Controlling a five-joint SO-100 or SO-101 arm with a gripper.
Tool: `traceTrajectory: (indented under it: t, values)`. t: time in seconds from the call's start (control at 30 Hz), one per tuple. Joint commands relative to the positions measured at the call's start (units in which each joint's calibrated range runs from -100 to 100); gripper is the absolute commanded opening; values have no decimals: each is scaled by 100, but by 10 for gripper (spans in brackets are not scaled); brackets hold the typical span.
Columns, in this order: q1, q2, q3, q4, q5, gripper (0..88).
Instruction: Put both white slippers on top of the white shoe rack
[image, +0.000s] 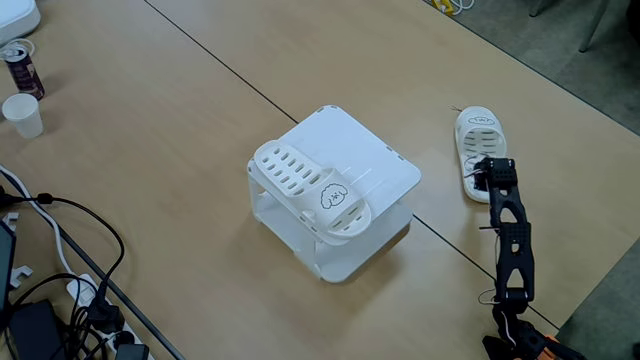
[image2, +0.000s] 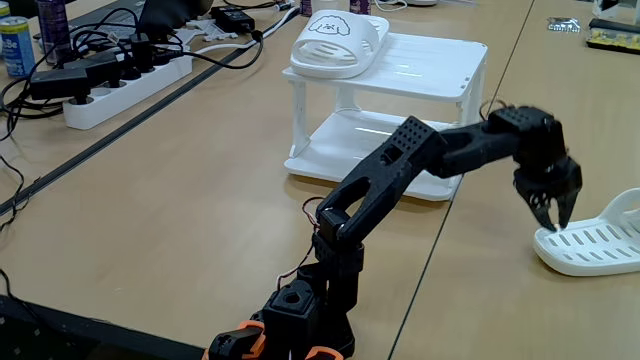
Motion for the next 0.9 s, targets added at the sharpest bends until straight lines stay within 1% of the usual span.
traceTrajectory:
  t: [0.0, 0.17, 0.47, 0.63, 0.87]
  values:
    - [-133, -27, -304, -110, 42, 7]
    - [-133, 57, -132, 28, 42, 7]
    - [-133, -363, 337, 1089, 42, 7]
    - [-108, -1053, 779, 1408, 42, 7]
    - [-75, -2324, 1925, 2478, 42, 7]
